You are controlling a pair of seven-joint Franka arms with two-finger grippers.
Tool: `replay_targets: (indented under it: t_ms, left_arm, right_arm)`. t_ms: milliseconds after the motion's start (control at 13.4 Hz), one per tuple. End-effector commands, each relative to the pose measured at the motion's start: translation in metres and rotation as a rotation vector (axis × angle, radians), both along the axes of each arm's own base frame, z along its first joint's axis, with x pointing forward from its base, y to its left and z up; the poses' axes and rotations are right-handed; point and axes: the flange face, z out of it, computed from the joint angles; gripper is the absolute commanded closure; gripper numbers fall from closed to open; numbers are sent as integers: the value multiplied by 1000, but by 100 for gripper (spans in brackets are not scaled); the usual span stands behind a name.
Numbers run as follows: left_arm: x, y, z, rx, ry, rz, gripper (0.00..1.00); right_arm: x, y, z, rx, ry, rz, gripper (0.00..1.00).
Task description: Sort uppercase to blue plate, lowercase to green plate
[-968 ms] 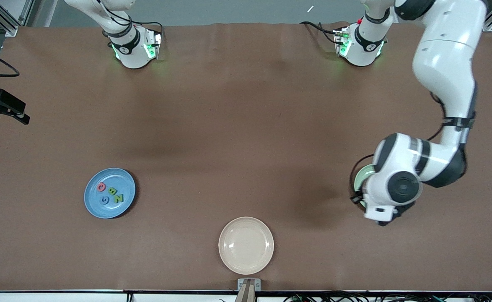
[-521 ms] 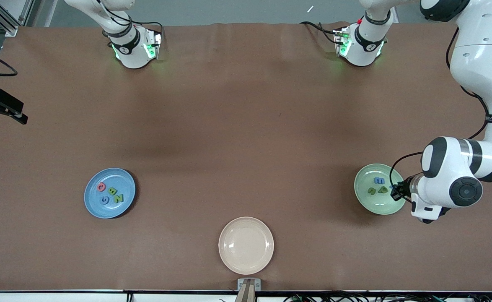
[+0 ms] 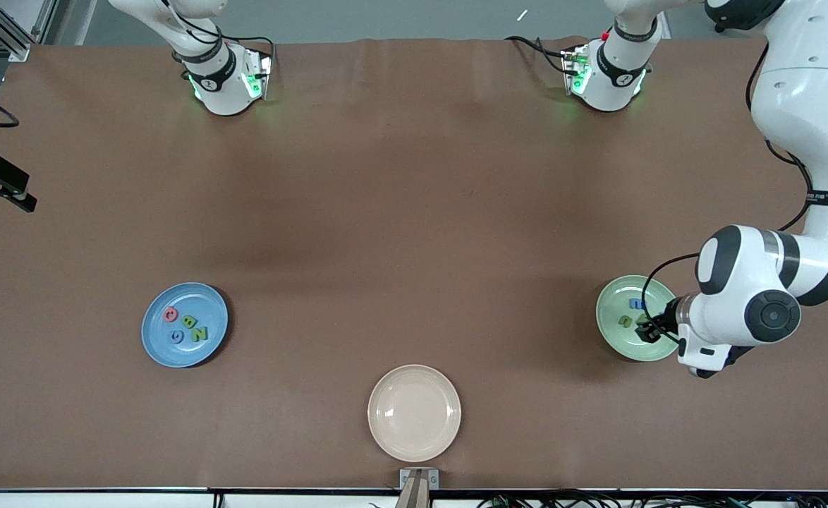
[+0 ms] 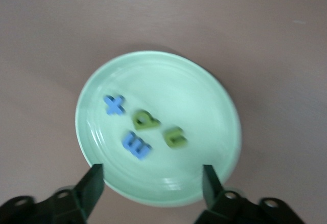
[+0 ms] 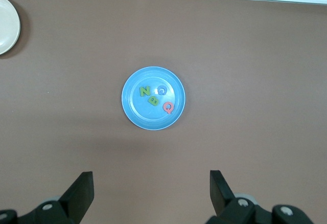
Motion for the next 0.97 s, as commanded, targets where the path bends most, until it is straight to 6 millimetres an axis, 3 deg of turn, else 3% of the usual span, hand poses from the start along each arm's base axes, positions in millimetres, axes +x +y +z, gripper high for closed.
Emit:
replay_targets:
  t_ms: [0,223,447,596,894]
  left_arm:
    - [-10,-29,86,7,-79,-116,0]
    - [-18,-24,149,27,-157,-141,0]
    - [-41,-18,213,91,-188,-169,0]
    - [-57,8,254,119,-204,-182,0]
    - [-94,18,305,158,-155,-275,0]
  right_arm:
    - [1,-4,3,-7,4,7,0]
    - [2,-6,3,-13,-1,3,0]
    - [14,-8,13,-15,-25,-2,0]
    - [9,-5,12,-12,8,3,0]
    - [12,-8,10,-21,9,2,0]
